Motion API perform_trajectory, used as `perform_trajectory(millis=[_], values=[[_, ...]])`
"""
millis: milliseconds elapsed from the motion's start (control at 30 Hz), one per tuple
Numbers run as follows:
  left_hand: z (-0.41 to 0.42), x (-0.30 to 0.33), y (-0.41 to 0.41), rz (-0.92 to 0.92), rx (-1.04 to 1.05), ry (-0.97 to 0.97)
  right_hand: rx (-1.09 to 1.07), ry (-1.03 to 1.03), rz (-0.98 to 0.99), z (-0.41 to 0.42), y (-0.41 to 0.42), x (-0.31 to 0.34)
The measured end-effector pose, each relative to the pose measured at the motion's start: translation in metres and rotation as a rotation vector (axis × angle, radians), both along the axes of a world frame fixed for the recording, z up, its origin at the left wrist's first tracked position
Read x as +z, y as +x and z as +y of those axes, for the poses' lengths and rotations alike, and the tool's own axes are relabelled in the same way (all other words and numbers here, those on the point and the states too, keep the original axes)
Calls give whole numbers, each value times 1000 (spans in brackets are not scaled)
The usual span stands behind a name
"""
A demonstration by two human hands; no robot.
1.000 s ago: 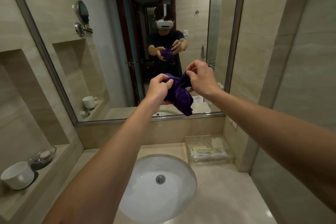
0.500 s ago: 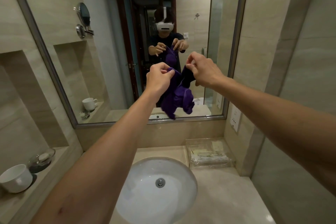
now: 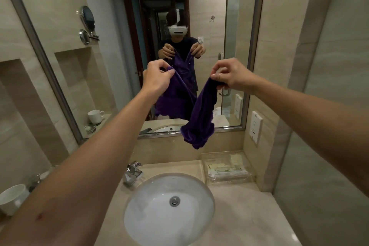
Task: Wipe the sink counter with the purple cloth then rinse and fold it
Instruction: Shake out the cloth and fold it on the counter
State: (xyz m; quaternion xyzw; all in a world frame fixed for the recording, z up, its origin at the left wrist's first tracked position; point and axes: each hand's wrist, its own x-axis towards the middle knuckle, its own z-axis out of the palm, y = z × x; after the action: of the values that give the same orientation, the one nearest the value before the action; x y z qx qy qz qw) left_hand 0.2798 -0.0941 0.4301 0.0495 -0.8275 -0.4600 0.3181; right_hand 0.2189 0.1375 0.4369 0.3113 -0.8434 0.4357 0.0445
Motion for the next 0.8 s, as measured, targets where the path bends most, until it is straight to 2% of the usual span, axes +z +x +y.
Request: perform_trajectory(millis=[133,300,433,567,633,700,800], values=[[-24,13,5,9,81,-4,-45,-13,-55,27,-8,6],[-59,13,14,33,234,106,-265,30,-18,64,-21,-9],[-45,13,12,0,138,109,-244,23,-42,50,-24,-19],[-30,17,9,-34,56,68,-102,94,-81,31,-19,-14],[-29,16,7,-59,44,63,-52,176,-39,24,-18,-12],[-29,10,6,-83,29,41,-49,226,9,18,-18,-11],[-25,4,7,-21,-17,60,-100,232,0,12,-19,-9]])
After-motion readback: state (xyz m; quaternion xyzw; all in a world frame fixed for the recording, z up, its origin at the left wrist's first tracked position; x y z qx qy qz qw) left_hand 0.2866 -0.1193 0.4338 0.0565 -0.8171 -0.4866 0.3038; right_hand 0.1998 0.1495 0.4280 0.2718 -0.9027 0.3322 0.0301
